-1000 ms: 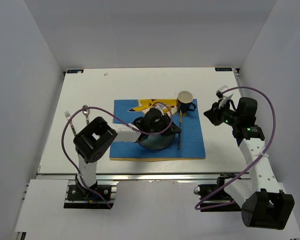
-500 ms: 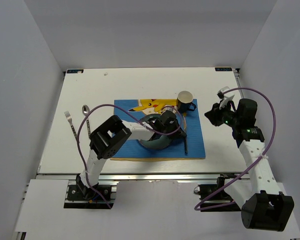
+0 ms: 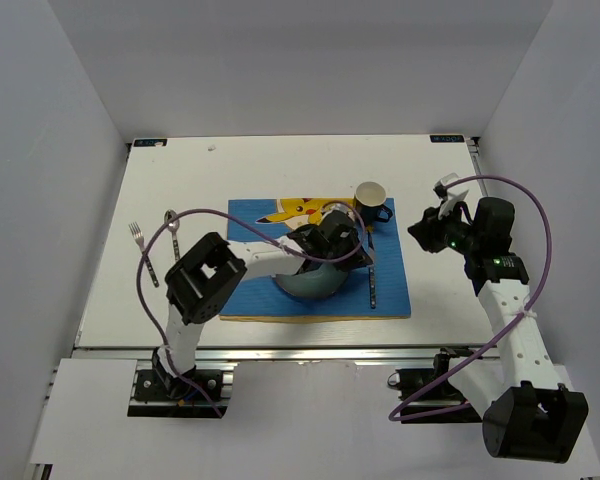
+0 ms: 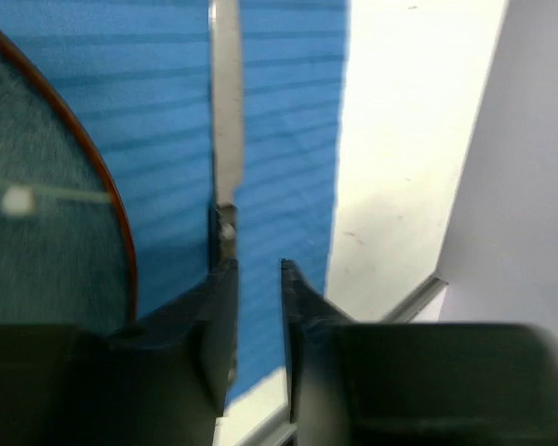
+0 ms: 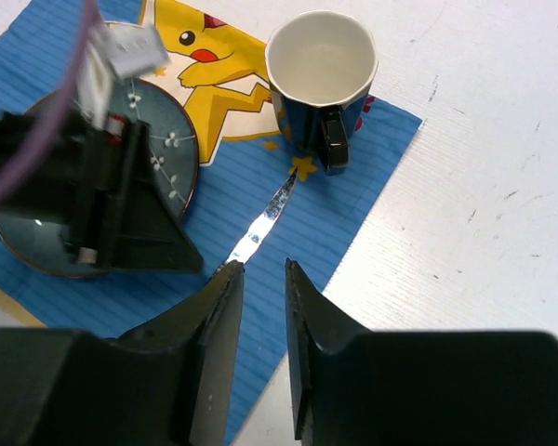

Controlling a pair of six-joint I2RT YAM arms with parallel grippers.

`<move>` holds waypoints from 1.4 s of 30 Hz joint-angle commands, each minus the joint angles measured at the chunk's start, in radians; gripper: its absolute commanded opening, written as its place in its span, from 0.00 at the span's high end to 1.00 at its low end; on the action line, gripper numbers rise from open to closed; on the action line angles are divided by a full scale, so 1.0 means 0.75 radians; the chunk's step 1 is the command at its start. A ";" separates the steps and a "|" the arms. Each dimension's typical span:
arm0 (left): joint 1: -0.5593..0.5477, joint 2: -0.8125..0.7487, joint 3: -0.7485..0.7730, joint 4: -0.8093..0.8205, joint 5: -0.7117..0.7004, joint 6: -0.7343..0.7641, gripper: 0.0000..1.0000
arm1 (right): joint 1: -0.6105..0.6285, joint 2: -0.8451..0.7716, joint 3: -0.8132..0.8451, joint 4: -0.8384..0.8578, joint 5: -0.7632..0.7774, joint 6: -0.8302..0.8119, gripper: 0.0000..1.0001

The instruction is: Set the dinner table for one person

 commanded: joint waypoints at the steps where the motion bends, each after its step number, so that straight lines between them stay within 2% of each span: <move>1: 0.004 -0.248 -0.009 -0.116 -0.080 0.099 0.70 | -0.004 -0.024 0.022 -0.016 -0.032 -0.047 0.68; 3: 0.043 -0.372 -0.072 -0.159 -0.081 0.157 0.80 | -0.004 -0.024 0.042 -0.051 -0.075 -0.115 0.56; 4: 0.100 -0.425 -0.157 -0.190 -0.123 0.171 0.90 | -0.004 -0.024 0.048 -0.065 -0.083 -0.131 0.49; 5: 0.141 -0.539 -0.213 -0.200 -0.121 0.212 0.94 | -0.004 -0.024 0.058 -0.096 -0.125 -0.168 0.41; 6: 0.186 -0.603 -0.270 -0.218 -0.119 0.238 0.95 | -0.004 -0.022 0.062 -0.124 -0.162 -0.211 0.29; 7: 0.293 -0.667 -0.376 -0.273 -0.117 0.267 0.96 | -0.004 -0.022 0.064 -0.149 -0.205 -0.247 0.21; 9: 0.421 -0.842 -0.458 -0.361 -0.119 0.357 0.92 | -0.004 -0.020 0.054 -0.178 -0.305 -0.290 0.11; 10: 0.549 -0.894 -0.509 -0.463 -0.132 0.396 0.82 | -0.004 -0.014 0.050 -0.188 -0.346 -0.305 0.11; 14: 0.838 -1.062 -0.543 -0.703 -0.229 0.684 0.48 | -0.004 -0.007 0.007 -0.188 -0.512 -0.350 0.11; 15: 0.885 -1.076 -0.545 -0.738 -0.244 0.727 0.42 | -0.002 -0.009 -0.007 -0.182 -0.563 -0.360 0.11; 16: 0.993 -1.087 -0.549 -0.776 -0.250 0.770 0.38 | 0.000 -0.011 -0.031 -0.156 -0.578 -0.364 0.13; 20: 1.198 -1.007 -0.559 -0.775 -0.211 0.981 0.35 | 0.008 0.011 -0.052 -0.135 -0.576 -0.395 0.25; 22: 1.272 -0.940 -0.541 -0.763 -0.224 1.034 0.35 | 0.016 0.027 -0.050 -0.141 -0.568 -0.409 0.35; 23: 1.280 -0.864 -0.526 -0.761 -0.244 1.085 0.35 | 0.018 0.033 -0.046 -0.149 -0.568 -0.428 0.40; 24: 1.286 -0.825 -0.492 -0.754 -0.268 1.108 0.36 | 0.020 0.038 -0.044 -0.153 -0.562 -0.434 0.48; 27: 1.303 -0.680 -0.414 -0.730 -0.336 1.179 0.37 | 0.023 0.054 -0.038 -0.164 -0.555 -0.448 0.57; 34: 1.340 -0.430 -0.267 -0.701 -0.365 1.314 0.43 | 0.023 0.091 -0.017 -0.159 -0.525 -0.456 0.57; 42: 1.393 -0.324 -0.236 -0.681 -0.255 1.366 0.50 | 0.023 0.123 -0.009 -0.137 -0.492 -0.432 0.56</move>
